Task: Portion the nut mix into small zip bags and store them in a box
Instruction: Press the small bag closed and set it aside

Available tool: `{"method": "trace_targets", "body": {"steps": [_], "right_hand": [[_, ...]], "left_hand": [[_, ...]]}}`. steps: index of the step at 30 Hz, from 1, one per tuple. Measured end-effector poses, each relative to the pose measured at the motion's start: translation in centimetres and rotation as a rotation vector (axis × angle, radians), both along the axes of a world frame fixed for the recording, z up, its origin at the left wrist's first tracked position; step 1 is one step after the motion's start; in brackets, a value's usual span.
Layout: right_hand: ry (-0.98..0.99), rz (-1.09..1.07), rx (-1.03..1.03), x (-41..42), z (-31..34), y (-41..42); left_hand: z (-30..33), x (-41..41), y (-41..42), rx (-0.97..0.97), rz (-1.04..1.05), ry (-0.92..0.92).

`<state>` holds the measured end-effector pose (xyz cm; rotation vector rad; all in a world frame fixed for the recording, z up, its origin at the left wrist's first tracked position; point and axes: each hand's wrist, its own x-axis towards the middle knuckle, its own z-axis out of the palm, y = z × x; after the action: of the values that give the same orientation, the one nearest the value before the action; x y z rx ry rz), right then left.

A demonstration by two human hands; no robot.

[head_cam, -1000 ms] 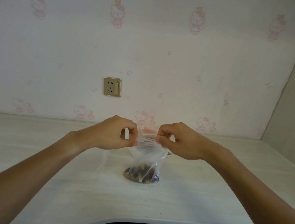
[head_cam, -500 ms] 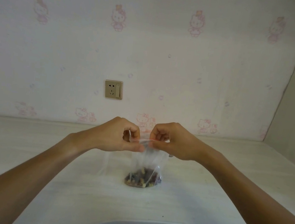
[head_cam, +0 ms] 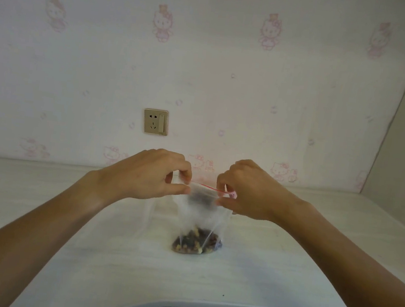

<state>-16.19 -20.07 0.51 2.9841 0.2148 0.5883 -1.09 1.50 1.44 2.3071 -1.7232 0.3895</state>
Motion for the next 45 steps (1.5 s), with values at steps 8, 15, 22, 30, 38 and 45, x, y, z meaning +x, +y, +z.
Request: {"method": "trace_targets", "body": {"steps": [8, 15, 22, 30, 38, 45], "right_hand": [[0.033, 0.071, 0.318, 0.1, -0.1, 0.5], [0.054, 0.112, 0.304, -0.2, -0.6, 0.0], [0.02, 0.1, 0.139, -0.7, -0.2, -0.3], [0.001, 0.107, 0.366, 0.2, -0.1, 0.5], [0.078, 0.114, 0.352, -0.2, -0.1, -0.2], [0.001, 0.131, 0.317, -0.2, -0.8, -1.5]], "left_hand": [[-0.7, -1.8, -1.3, -0.142, -0.09, 0.663], [-1.5, -1.7, -1.4, -0.182, -0.045, 0.558], [-1.5, -0.5, -0.5, -0.055, 0.087, 0.189], [-2.6, -2.5, -1.7, -0.243, 0.021, 0.099], [-2.5, -3.2, -2.2, -0.261, 0.068, 0.214], [-2.2, -2.3, -1.4, -0.197, 0.027, 0.438]]}}
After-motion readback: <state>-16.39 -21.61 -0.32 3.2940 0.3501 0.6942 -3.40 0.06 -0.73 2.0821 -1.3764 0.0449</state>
